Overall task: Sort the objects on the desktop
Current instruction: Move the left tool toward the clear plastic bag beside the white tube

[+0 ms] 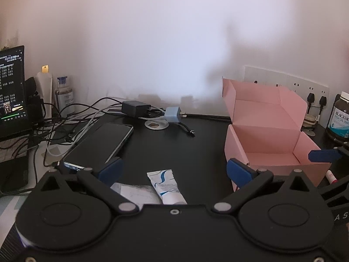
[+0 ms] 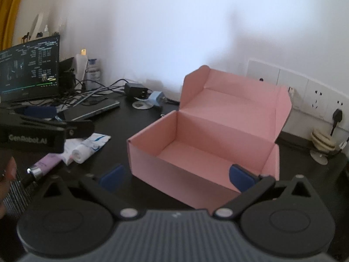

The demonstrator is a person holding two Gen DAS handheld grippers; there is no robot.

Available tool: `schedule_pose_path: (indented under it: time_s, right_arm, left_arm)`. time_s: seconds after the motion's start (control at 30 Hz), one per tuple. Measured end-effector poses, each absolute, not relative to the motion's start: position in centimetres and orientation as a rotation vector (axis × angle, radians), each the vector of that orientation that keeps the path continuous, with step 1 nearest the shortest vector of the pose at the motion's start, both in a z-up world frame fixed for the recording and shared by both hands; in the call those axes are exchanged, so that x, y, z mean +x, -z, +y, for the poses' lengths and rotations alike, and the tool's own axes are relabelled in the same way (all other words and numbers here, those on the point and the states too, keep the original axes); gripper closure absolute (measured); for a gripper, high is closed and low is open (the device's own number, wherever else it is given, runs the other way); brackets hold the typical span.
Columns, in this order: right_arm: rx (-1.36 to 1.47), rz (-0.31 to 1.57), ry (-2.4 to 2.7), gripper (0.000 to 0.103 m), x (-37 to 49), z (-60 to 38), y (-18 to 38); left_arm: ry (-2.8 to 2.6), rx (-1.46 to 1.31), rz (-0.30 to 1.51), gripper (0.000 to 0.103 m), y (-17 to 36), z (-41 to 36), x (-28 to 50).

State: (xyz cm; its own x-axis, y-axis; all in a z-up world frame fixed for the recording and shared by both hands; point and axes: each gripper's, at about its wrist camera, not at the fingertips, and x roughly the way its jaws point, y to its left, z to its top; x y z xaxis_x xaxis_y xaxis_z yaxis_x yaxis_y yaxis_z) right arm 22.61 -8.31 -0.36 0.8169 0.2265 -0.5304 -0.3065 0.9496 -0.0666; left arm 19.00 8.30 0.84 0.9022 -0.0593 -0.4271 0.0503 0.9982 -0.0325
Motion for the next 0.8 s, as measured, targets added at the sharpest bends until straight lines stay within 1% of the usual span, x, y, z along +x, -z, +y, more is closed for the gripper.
schedule_pose_path:
  time_s: [0.33,0.8]
  right_arm:
    - [-0.179,0.559,-0.327,0.001,22.4,-8.4,0.9]
    - [-0.253,0.534,-0.439,0.001,20.1,-9.1,1.0]
  left_arm:
    - [0.067,-0.039,0.462,0.000,-0.7,8.5,19.3]
    - [0.122,-0.068,0.485,0.000,-0.6,8.3,19.5]
